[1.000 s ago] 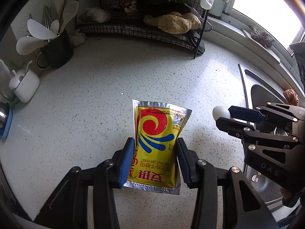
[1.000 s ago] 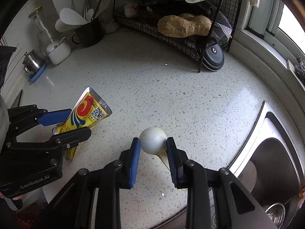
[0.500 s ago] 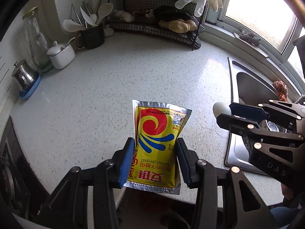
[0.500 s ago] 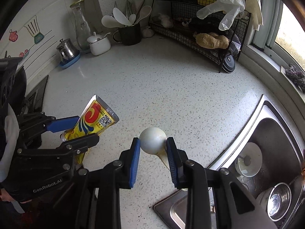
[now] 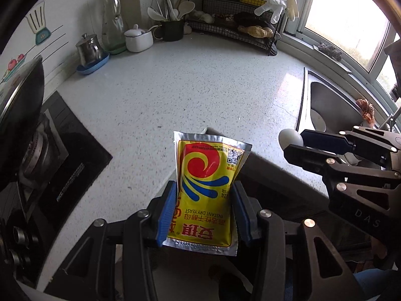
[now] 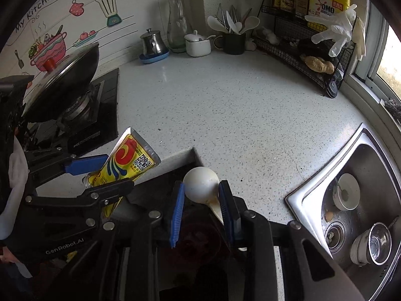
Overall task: Collect trash
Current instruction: 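Carry the yeast packet and spoon down toward the red bucket, then open the left gripper to drop the packet while the right gripper drops the spoon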
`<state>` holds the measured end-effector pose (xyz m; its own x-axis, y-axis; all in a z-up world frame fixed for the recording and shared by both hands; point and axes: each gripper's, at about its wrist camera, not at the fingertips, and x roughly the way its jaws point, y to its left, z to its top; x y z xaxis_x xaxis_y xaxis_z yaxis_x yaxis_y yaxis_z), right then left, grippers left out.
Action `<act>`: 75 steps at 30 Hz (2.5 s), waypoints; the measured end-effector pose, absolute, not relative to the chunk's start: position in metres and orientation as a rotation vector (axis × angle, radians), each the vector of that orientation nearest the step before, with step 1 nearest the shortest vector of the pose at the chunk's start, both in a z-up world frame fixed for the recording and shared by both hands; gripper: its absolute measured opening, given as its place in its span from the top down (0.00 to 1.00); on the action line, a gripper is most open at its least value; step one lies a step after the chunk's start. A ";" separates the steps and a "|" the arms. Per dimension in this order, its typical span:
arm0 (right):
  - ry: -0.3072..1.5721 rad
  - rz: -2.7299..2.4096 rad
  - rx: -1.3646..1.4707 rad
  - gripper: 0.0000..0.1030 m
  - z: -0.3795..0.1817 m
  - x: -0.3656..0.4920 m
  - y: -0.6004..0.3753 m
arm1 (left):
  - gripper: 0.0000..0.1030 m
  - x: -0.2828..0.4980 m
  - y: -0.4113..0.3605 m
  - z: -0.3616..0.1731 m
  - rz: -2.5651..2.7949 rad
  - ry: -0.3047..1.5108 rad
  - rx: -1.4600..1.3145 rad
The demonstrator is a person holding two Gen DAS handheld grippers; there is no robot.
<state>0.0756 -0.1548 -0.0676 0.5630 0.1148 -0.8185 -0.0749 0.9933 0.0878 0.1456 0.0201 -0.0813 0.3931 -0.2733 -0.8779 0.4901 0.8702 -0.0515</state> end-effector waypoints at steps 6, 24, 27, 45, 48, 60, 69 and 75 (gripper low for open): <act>0.997 0.172 0.007 0.75 -0.079 0.046 -0.124 | 0.59 0.102 0.053 -0.092 -0.446 1.093 0.178; 1.152 0.216 -0.020 0.75 -0.186 0.014 -0.094 | 0.59 0.059 0.081 -0.218 -0.383 1.330 0.088; 1.152 0.199 -0.016 0.75 -0.213 0.020 -0.095 | 0.59 0.066 0.076 -0.253 -0.394 1.344 0.111; 1.196 0.068 0.063 0.75 -0.400 0.047 -0.122 | 0.59 0.095 0.029 -0.479 -0.489 1.450 0.122; 1.200 0.042 0.079 0.75 -0.410 0.049 -0.134 | 0.58 0.100 0.016 -0.494 -0.501 1.464 0.143; 1.207 -0.038 0.130 0.75 -0.431 0.042 -0.162 | 0.29 0.107 -0.007 -0.522 -0.572 1.483 0.176; 1.230 -0.028 0.143 0.75 -0.442 0.044 -0.158 | 0.20 0.107 -0.003 -0.527 -0.547 1.481 0.184; 1.245 0.013 0.122 0.75 -0.446 0.051 -0.148 | 0.18 0.105 0.018 -0.520 -0.491 1.458 0.190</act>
